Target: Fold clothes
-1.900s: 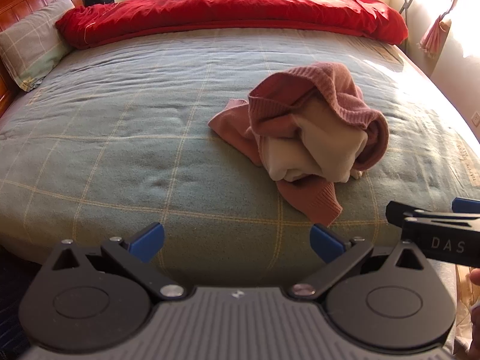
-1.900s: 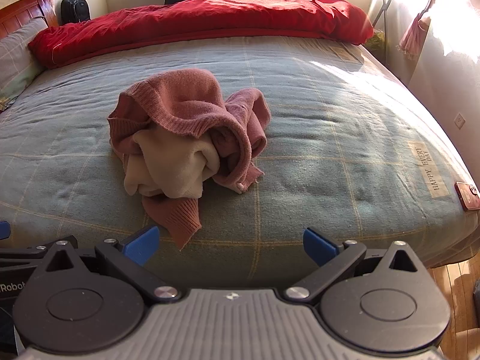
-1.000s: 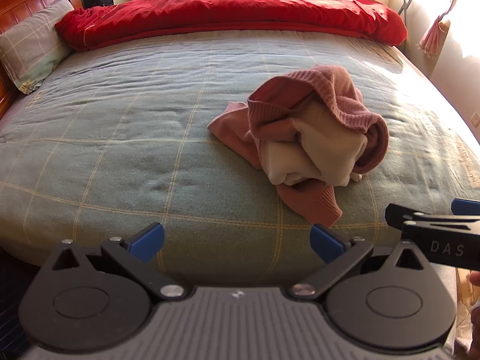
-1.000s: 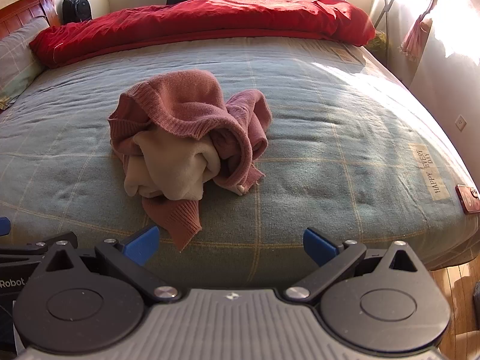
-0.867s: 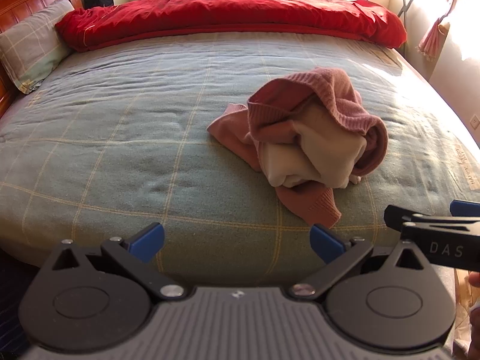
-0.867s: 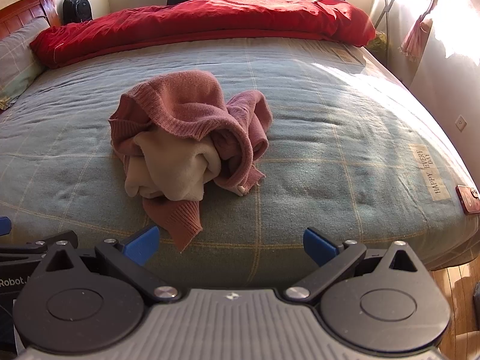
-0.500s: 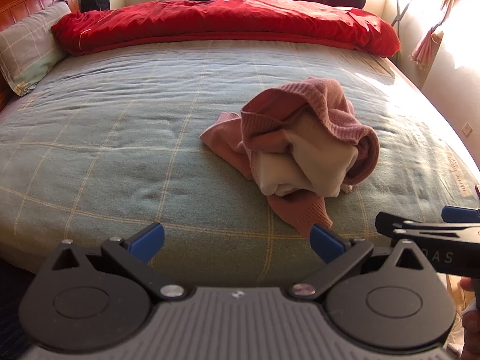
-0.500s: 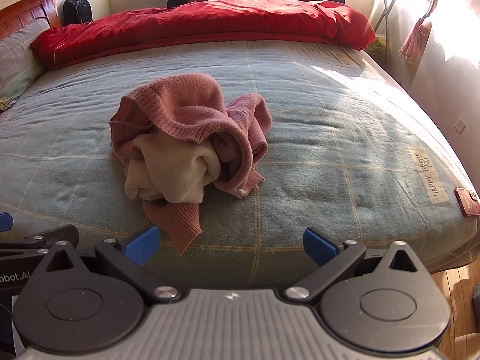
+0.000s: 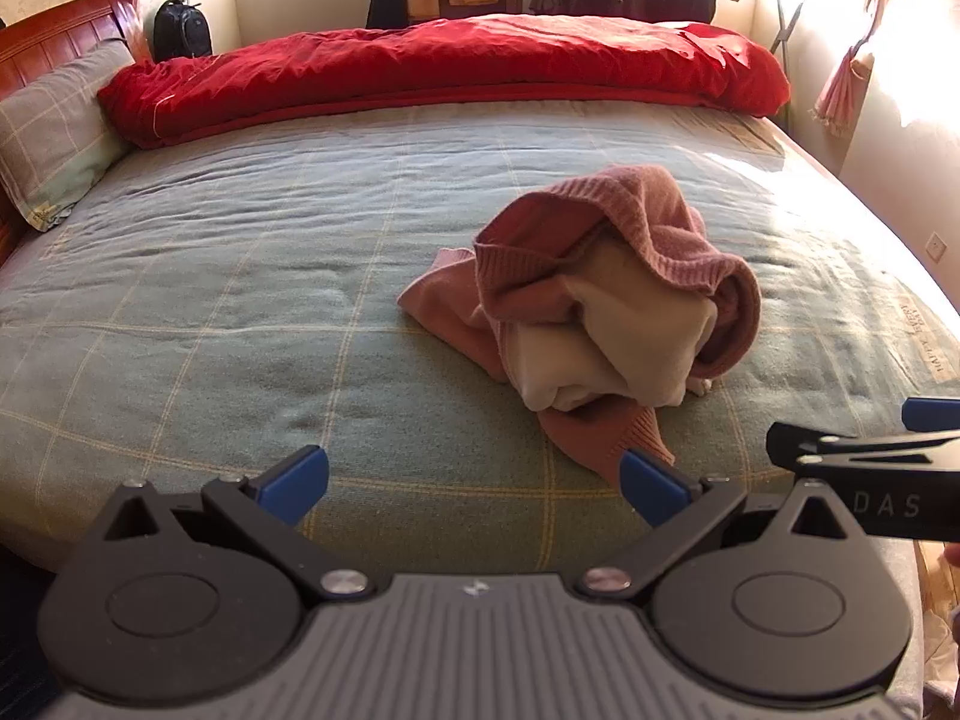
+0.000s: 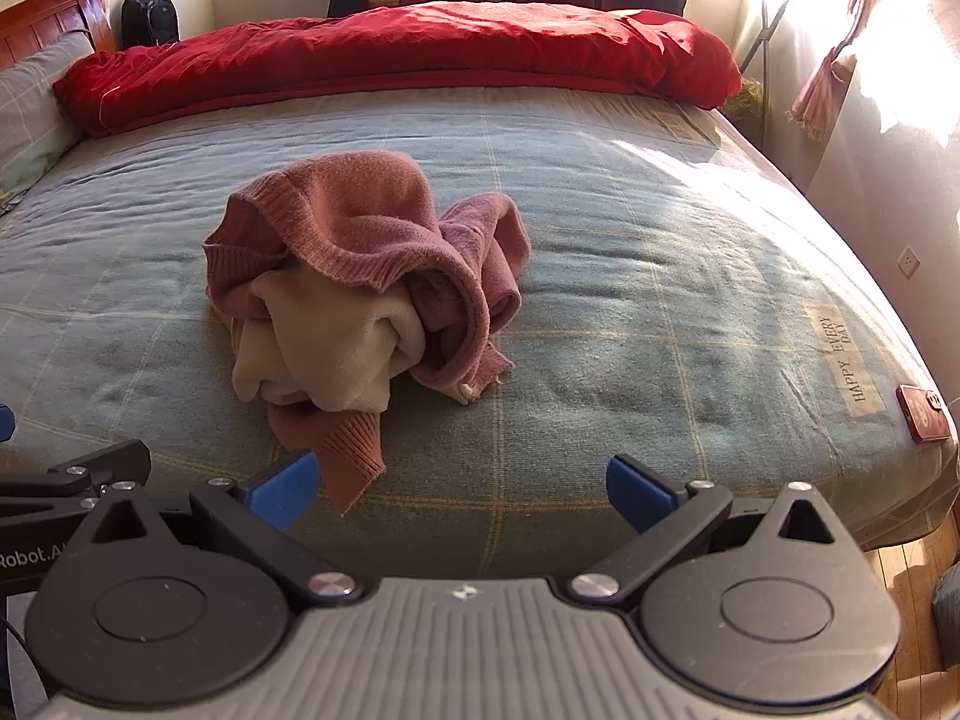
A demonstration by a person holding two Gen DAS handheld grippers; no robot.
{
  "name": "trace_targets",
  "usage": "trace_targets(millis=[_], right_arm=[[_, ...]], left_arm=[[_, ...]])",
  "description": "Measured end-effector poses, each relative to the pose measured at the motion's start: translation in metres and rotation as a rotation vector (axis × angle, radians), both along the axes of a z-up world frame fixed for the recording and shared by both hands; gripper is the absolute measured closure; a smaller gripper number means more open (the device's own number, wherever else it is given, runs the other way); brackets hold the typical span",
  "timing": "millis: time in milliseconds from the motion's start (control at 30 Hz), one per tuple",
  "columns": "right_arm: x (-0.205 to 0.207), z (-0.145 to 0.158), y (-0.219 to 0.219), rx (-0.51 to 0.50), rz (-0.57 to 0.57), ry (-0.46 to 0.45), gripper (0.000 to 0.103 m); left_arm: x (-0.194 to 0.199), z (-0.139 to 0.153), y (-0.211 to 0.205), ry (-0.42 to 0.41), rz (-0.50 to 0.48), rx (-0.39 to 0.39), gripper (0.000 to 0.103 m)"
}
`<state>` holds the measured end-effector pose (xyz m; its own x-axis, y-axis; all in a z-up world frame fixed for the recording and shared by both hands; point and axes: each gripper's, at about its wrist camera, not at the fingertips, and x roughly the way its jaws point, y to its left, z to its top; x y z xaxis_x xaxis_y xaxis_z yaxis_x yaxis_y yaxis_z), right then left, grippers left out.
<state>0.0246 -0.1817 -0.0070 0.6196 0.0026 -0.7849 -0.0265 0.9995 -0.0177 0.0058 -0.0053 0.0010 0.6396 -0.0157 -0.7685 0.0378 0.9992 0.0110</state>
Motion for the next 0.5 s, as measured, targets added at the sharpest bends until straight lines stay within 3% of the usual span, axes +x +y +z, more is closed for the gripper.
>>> trace_targets(millis=[500], right_arm=[[0.0002,-0.0003,0.0026,-0.015,0.007,-0.006,0.000]], left_arm=[[-0.0002,-0.0028,0.0022,0.013,0.012,-0.011,0.001]])
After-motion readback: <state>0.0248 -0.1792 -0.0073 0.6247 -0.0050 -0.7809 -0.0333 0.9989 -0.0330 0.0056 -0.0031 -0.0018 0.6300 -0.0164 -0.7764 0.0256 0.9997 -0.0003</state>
